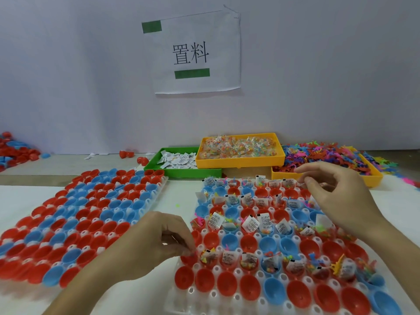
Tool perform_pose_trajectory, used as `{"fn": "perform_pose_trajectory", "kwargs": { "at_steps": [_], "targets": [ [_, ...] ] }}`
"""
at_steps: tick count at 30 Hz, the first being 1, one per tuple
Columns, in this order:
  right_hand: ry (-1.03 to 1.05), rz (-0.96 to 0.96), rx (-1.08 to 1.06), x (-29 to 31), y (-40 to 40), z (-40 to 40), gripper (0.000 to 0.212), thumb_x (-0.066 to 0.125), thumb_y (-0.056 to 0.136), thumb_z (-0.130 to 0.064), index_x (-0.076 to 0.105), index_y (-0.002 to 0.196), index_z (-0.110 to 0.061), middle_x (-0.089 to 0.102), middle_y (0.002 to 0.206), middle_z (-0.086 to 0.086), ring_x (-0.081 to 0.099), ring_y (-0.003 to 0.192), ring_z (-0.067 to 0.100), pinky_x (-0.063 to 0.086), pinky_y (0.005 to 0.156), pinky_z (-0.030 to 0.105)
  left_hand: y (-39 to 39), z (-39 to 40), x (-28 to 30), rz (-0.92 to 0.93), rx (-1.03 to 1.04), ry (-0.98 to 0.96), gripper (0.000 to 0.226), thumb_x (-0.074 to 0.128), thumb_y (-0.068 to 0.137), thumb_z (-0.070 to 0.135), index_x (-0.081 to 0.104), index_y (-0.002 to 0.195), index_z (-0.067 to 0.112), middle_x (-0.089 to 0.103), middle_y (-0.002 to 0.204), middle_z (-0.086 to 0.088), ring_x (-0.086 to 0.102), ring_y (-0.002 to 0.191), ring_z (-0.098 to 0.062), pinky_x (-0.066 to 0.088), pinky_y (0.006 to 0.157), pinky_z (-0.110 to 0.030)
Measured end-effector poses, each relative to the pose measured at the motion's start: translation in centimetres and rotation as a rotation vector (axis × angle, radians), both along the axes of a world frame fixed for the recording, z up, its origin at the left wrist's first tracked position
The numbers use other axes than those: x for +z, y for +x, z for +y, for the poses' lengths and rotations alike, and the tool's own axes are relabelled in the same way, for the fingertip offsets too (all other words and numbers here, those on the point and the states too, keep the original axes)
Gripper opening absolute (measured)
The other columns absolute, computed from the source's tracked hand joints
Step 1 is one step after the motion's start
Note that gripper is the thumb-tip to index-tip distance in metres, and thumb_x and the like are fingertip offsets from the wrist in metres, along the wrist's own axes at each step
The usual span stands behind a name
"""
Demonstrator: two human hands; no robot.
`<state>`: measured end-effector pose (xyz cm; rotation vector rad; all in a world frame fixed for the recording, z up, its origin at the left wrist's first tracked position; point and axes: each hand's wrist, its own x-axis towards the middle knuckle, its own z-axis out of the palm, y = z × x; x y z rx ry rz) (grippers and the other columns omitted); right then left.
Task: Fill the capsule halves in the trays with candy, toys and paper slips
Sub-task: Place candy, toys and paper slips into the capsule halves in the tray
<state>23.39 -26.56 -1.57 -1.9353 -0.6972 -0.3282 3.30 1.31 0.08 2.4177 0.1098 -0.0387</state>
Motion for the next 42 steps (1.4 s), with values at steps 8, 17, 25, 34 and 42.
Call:
{"fn": "perform_pose_trajectory", "kwargs": {
  "at_steps": [8, 17, 25, 34, 42],
  "targets": [
    [-0.005, -0.009, 0.0, 0.0, 0.1, 0.0, 0.03, 0.062, 0.094, -0.005, 0.07, 0.1, -0.033, 0.072, 0.086, -0.014, 0.067, 0.083, 0.0, 0.051, 0.072, 0.018, 0.5, -0.2, 0.5, 0.054, -0.017, 0.132, 0.032, 0.075, 0.084, 0.013, 0.075, 0.078, 0.045, 0.07, 0.086, 0.028, 0.068, 0.085, 0.003, 0.055, 0.083, -0.016],
    [-0.007, -0.02, 0.001, 0.0, 0.0, 0.0, 0.031, 0.062, 0.094, -0.005, 0.069, 0.099, -0.034, 0.072, 0.086, -0.015, 0.067, 0.083, 0.001, 0.05, 0.071, 0.018, 1.2, 0.0, 0.9, 0.037, -0.094, 0.241, 0.038, 0.072, 0.087, 0.013, 0.071, 0.076, 0.049, 0.065, 0.089, 0.033, 0.066, 0.086, 0.005, 0.054, 0.082, -0.014],
    [0.002, -0.026, 0.01, 0.0, 0.0, 0.0, 0.035, 0.062, 0.094, -0.005, 0.068, 0.097, -0.039, 0.072, 0.086, -0.015, 0.066, 0.084, -0.003, 0.053, 0.073, 0.022, 1.3, 0.0, 0.8, 0.069, -0.146, 0.269, 0.027, 0.073, 0.086, 0.014, 0.077, 0.086, 0.041, 0.064, 0.091, 0.031, 0.065, 0.085, 0.006, 0.052, 0.08, -0.011],
    [-0.007, -0.027, 0.004, -0.2, 0.1, 0.0, 0.033, 0.062, 0.094, -0.006, 0.069, 0.098, -0.038, 0.071, 0.086, -0.016, 0.065, 0.084, -0.002, 0.051, 0.07, 0.018, 1.8, -0.4, 0.0, 0.029, -0.162, 0.304, 0.023, 0.076, 0.084, 0.02, 0.071, 0.079, 0.042, 0.059, 0.094, 0.031, 0.061, 0.084, 0.004, 0.053, 0.079, -0.015],
    [-0.007, -0.025, -0.001, -0.1, 0.1, 0.0, 0.03, 0.062, 0.094, -0.006, 0.07, 0.098, -0.035, 0.072, 0.085, -0.015, 0.067, 0.082, 0.002, 0.054, 0.071, 0.023, 1.2, 0.4, 0.1, 0.001, -0.159, 0.218, 0.031, 0.074, 0.085, 0.011, 0.078, 0.086, 0.042, 0.068, 0.088, 0.031, 0.068, 0.085, 0.004, 0.052, 0.077, -0.009]
  ]
}}
